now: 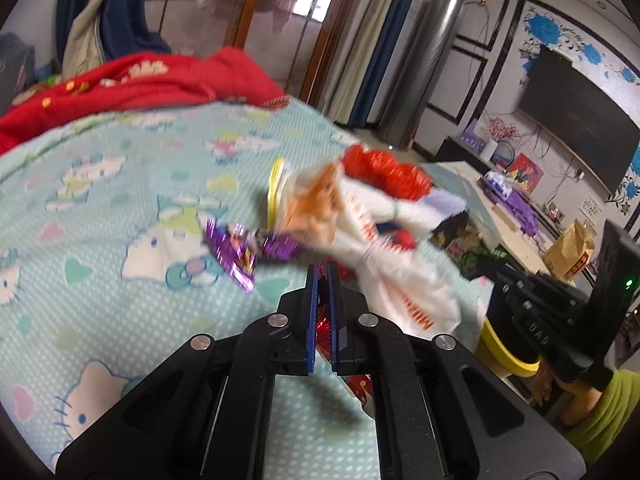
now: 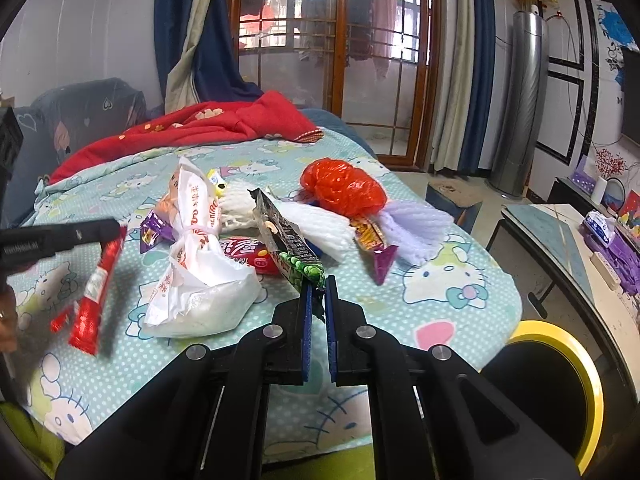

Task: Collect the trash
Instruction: 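Carry both wrappers over the yellow bin and open both tools to drop them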

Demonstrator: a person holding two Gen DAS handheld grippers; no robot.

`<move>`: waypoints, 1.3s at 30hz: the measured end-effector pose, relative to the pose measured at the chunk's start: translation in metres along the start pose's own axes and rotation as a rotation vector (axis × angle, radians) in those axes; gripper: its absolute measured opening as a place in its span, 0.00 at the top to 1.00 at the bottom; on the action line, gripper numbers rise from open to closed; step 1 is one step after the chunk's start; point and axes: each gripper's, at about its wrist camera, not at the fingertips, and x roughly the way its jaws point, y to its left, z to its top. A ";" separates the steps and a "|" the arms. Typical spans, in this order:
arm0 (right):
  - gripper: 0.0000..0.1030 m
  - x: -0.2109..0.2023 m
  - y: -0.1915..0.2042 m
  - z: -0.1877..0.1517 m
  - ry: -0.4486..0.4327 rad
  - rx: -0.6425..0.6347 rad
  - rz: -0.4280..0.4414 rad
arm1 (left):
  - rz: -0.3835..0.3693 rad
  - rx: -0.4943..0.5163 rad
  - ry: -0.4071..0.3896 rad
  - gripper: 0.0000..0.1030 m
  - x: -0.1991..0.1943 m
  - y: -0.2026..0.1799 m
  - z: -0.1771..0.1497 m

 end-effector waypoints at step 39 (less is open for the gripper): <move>0.94 -0.097 -0.158 -0.057 -0.016 0.364 -0.325 | -0.271 0.218 -0.066 1.00 0.065 -0.199 0.048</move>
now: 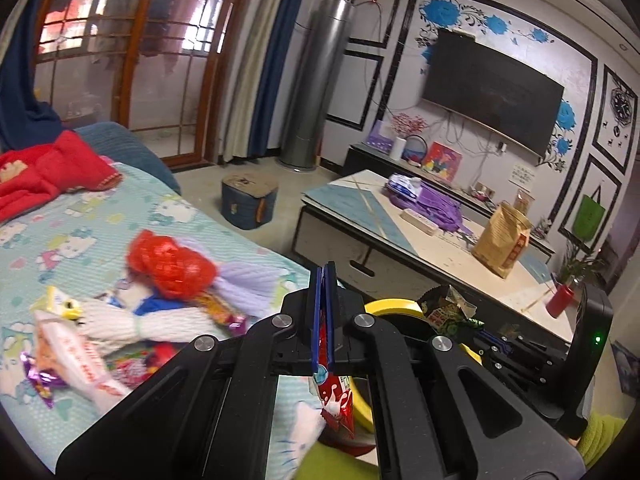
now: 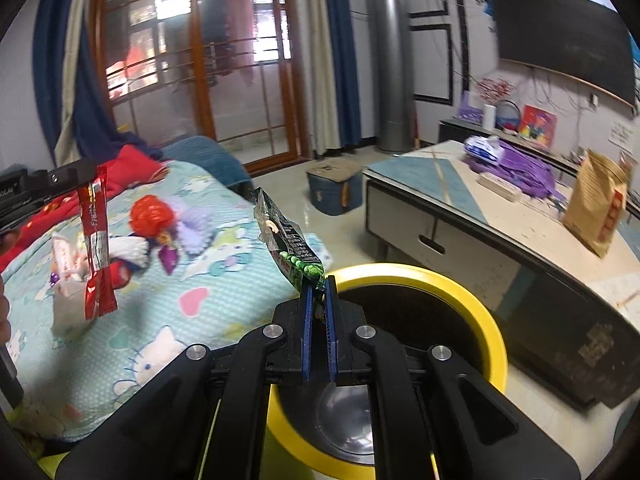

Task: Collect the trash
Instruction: 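Carry both wrappers over the yellow bin and open both tools to drop them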

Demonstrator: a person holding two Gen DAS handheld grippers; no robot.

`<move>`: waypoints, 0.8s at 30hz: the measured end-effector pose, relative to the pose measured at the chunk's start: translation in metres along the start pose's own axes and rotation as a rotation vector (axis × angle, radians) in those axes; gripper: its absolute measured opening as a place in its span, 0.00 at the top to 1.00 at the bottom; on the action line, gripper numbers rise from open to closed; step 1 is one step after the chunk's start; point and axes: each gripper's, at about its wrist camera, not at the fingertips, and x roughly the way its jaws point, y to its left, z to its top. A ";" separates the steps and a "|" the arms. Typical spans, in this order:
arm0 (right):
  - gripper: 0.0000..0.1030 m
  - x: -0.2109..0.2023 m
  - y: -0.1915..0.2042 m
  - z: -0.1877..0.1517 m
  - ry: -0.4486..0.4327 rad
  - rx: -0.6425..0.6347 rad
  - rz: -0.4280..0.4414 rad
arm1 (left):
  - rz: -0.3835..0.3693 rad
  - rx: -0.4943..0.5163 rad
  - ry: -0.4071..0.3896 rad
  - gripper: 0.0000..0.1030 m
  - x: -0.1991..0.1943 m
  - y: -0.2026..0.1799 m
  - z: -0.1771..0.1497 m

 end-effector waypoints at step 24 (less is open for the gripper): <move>0.94 0.020 -0.075 -0.031 0.141 0.219 -0.155 | -0.177 0.114 0.156 1.00 0.093 -0.085 -0.026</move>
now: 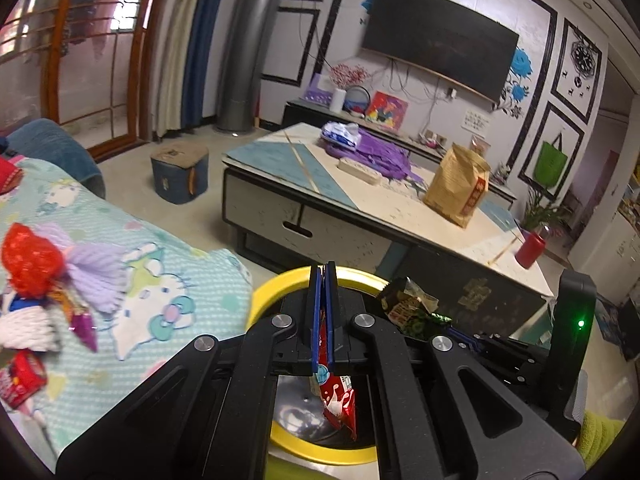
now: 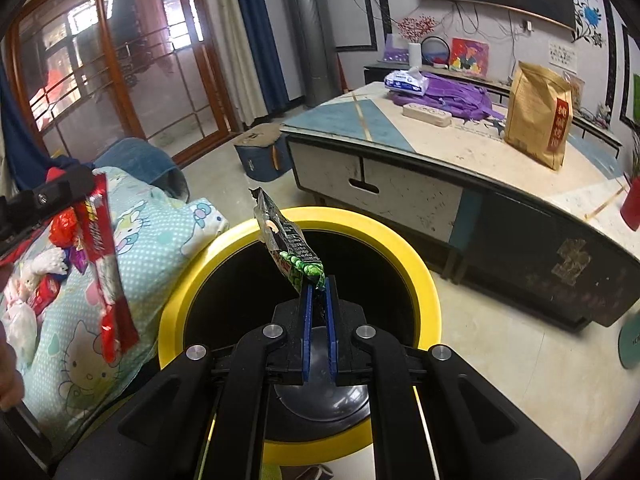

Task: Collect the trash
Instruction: 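Carry both wrappers over the yellow bin and open both tools to drop them, then move both open tools back from the bin toward the bed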

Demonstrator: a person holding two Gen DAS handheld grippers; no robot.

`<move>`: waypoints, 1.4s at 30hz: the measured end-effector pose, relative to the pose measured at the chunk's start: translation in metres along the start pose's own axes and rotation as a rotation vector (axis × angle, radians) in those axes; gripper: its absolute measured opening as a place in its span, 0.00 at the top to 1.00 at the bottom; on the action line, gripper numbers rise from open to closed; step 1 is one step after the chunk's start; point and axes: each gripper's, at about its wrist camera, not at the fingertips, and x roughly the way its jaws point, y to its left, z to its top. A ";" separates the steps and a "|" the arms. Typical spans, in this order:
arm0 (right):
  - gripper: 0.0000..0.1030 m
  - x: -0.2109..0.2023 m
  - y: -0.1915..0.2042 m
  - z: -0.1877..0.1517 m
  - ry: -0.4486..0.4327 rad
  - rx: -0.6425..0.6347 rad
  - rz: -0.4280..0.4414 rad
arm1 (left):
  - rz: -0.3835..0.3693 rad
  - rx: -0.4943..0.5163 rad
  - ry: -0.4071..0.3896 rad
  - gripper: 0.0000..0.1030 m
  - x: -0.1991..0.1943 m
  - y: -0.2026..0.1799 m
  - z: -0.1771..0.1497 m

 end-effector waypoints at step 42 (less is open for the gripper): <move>0.43 -0.020 0.011 0.009 -0.106 0.001 0.047 | 0.083 -0.066 -0.025 0.11 -0.032 0.024 -0.001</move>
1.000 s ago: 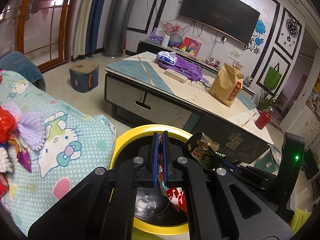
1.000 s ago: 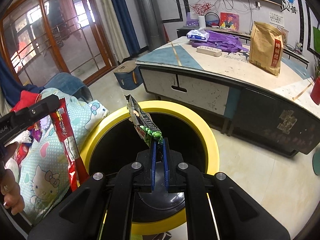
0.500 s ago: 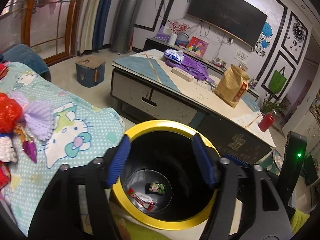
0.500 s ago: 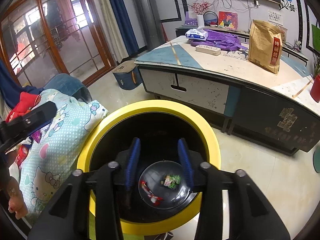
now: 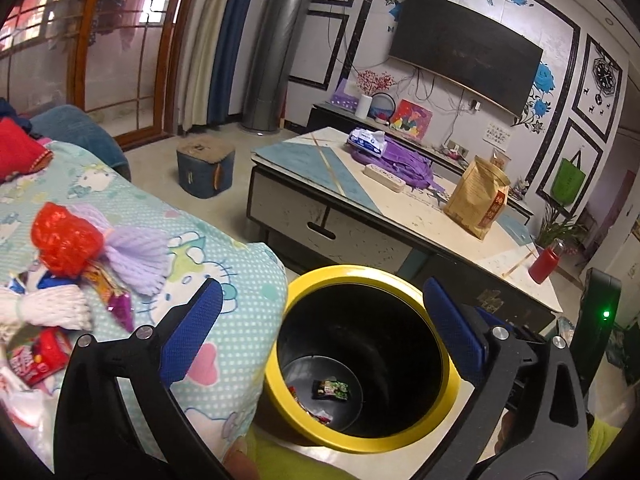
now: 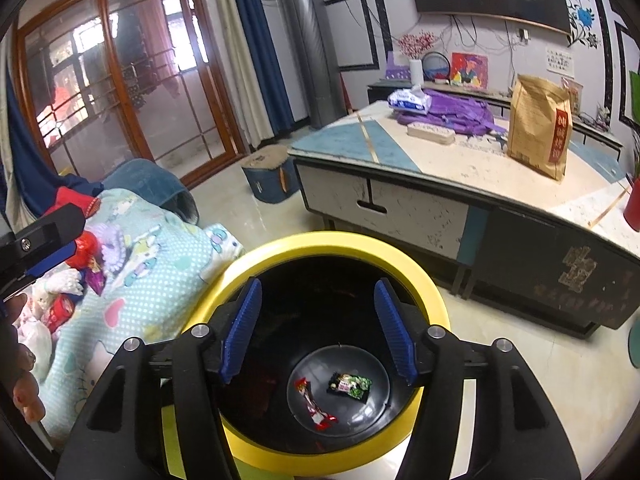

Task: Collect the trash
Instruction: 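Move both open tools back from the bin toward the bed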

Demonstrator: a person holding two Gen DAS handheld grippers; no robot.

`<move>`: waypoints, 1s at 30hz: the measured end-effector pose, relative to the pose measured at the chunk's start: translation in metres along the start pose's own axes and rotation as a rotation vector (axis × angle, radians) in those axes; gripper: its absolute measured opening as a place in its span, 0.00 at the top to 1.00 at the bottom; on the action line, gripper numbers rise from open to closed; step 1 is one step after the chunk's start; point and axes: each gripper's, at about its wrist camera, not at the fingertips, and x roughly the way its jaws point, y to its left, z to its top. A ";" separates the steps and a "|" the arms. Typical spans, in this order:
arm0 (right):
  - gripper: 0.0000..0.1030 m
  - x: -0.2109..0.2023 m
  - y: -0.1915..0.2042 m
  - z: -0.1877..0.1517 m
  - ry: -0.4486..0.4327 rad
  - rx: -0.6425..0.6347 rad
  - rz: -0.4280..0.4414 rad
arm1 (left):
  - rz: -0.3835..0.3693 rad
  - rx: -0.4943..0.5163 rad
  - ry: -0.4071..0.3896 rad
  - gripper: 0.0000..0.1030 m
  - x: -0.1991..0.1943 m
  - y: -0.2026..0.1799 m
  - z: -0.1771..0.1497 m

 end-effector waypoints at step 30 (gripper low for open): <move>0.36 -0.046 0.108 0.001 -0.102 -0.232 0.208 | 0.213 -0.098 -0.191 0.11 -0.093 0.071 0.003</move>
